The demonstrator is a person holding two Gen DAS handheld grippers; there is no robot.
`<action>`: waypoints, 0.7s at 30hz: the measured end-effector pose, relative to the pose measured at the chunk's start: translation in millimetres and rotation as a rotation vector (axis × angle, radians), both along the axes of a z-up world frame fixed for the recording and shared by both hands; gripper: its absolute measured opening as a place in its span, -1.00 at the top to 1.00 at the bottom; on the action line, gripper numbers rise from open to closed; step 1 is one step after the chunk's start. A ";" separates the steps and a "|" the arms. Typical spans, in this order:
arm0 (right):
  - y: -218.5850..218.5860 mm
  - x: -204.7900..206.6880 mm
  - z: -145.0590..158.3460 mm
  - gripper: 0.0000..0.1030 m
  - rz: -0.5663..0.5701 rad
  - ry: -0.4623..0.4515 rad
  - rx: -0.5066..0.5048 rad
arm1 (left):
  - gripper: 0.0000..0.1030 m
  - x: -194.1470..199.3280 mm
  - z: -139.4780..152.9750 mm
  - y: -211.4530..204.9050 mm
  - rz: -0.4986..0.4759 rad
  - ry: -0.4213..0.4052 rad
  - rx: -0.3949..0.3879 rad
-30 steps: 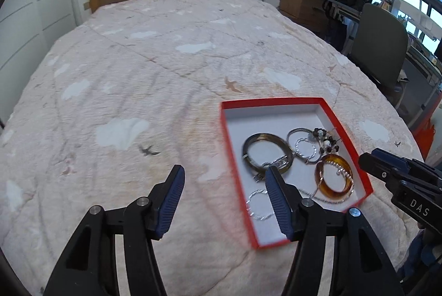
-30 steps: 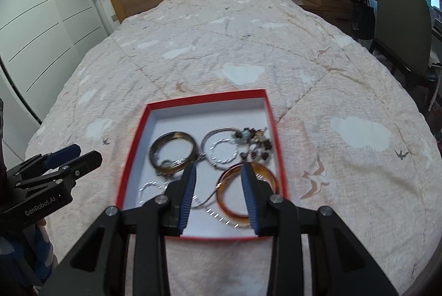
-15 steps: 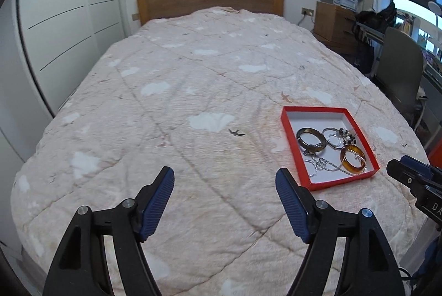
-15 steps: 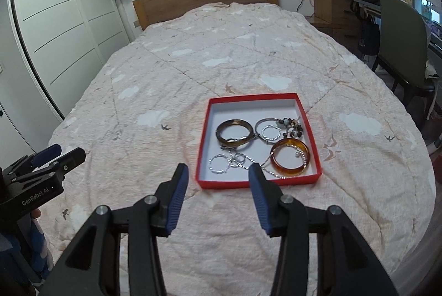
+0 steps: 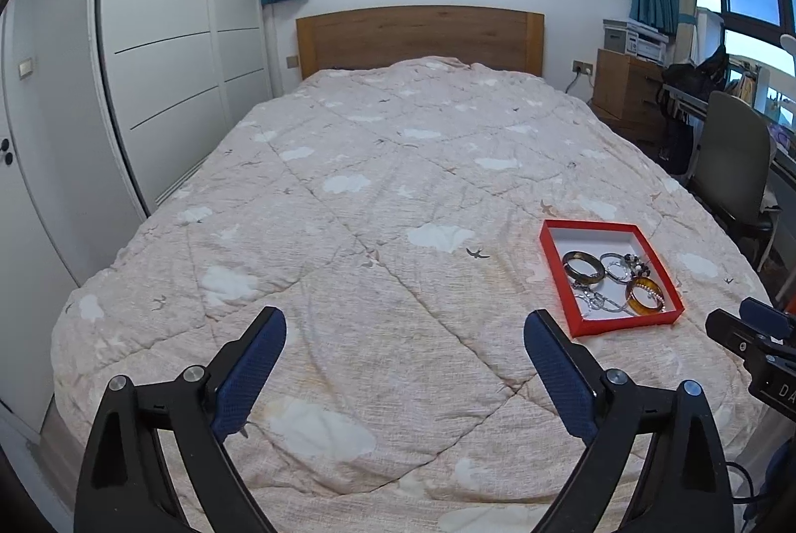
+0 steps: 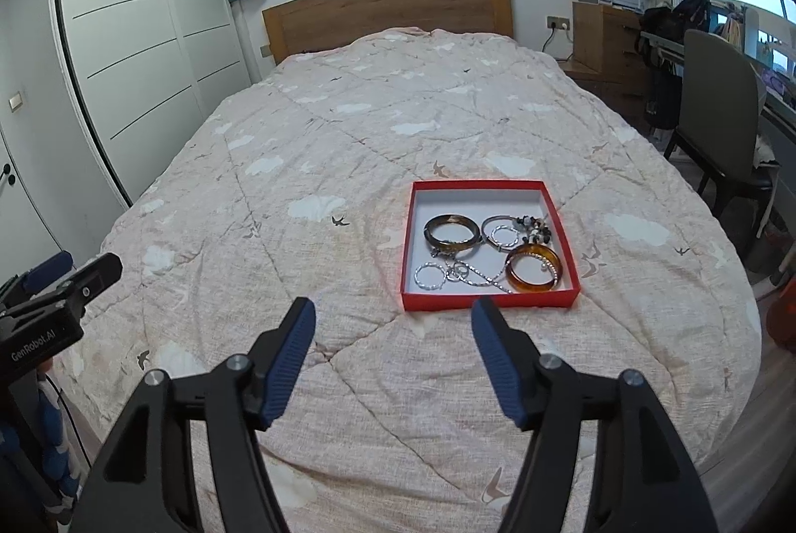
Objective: Organize jewelry
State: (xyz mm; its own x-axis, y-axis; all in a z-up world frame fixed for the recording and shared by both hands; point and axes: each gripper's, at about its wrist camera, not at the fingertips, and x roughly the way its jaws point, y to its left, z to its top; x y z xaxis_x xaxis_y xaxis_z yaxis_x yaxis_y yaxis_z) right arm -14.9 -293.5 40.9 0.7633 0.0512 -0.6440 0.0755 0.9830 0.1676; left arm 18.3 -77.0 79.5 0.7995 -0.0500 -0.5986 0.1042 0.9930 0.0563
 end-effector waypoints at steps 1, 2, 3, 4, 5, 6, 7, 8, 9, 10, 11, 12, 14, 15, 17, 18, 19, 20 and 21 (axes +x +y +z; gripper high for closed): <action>1.8 -2.1 0.4 -0.31 0.001 -0.002 -0.007 | -0.88 -2.5 0.1 2.4 0.003 -0.002 -0.004; 3.5 -4.5 1.3 -0.35 0.000 -0.004 -0.016 | -0.89 -4.8 0.3 4.8 0.005 -0.001 -0.011; 5.0 -6.9 2.5 -0.36 -0.003 -0.009 -0.025 | -0.89 -6.7 0.8 7.7 0.008 0.001 -0.018; 6.0 -8.9 3.9 -0.39 -0.007 -0.013 -0.033 | -0.89 -7.8 1.2 10.0 0.011 0.002 -0.022; 6.3 -10.3 4.6 -0.41 -0.011 -0.015 -0.036 | -0.89 -9.4 1.8 11.6 0.016 0.001 -0.024; 6.1 -11.6 5.6 -0.42 -0.013 -0.018 -0.035 | -0.89 -10.9 2.6 13.3 0.022 -0.001 -0.024; 5.7 -12.4 6.2 -0.44 -0.014 -0.020 -0.033 | -0.90 -12.2 3.4 14.6 0.025 -0.004 -0.025; 5.4 -13.9 7.1 -0.46 -0.016 -0.024 -0.031 | -0.91 -13.0 4.1 15.9 0.026 -0.006 -0.029; 5.1 -15.4 7.4 -0.46 -0.017 -0.027 -0.030 | -0.93 -13.6 3.9 16.7 0.026 -0.007 -0.033; 4.8 -16.1 7.4 -0.47 -0.016 -0.027 -0.030 | -0.98 -14.8 3.9 17.1 0.027 -0.010 -0.034; 4.8 -16.4 7.3 -0.47 -0.016 -0.026 -0.030 | -0.99 -16.2 3.9 16.7 0.029 -0.016 -0.027; 4.9 -16.2 7.2 -0.47 -0.016 -0.023 -0.030 | -0.99 -17.7 3.7 16.5 0.032 -0.022 -0.019; 4.1 -17.1 6.2 -0.47 -0.017 -0.020 -0.028 | -0.99 -20.2 2.6 15.7 0.030 -0.028 -0.013; 3.8 -17.5 5.1 -0.47 -0.017 -0.016 -0.027 | -0.99 -21.3 2.1 15.7 0.029 -0.027 -0.013; 2.8 -18.6 2.0 -0.47 -0.022 -0.006 -0.025 | -0.99 -23.0 0.7 14.3 0.023 -0.032 -0.007; 2.7 -19.3 0.5 -0.47 -0.025 -0.004 -0.023 | -0.99 -24.7 0.8 14.5 0.021 -0.035 -0.002; 2.3 -20.0 -0.7 -0.47 -0.027 -0.002 -0.022 | -0.99 -25.4 0.4 13.8 0.018 -0.036 0.001; 1.4 -20.5 -1.9 -0.47 -0.030 0.002 -0.024 | -0.99 -25.8 0.2 13.6 0.015 -0.034 -0.002; 1.3 -21.4 -2.9 -0.47 -0.033 0.004 -0.025 | -0.99 -25.8 0.1 13.3 0.014 -0.032 -0.003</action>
State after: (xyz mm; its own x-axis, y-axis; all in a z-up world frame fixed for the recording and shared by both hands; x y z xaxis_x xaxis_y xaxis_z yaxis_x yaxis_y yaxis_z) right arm -36.3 -292.2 38.0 0.7619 0.0102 -0.6477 0.1084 0.9838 0.1430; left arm -7.5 -63.7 79.6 0.8189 -0.0409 -0.5724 0.0889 0.9945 0.0561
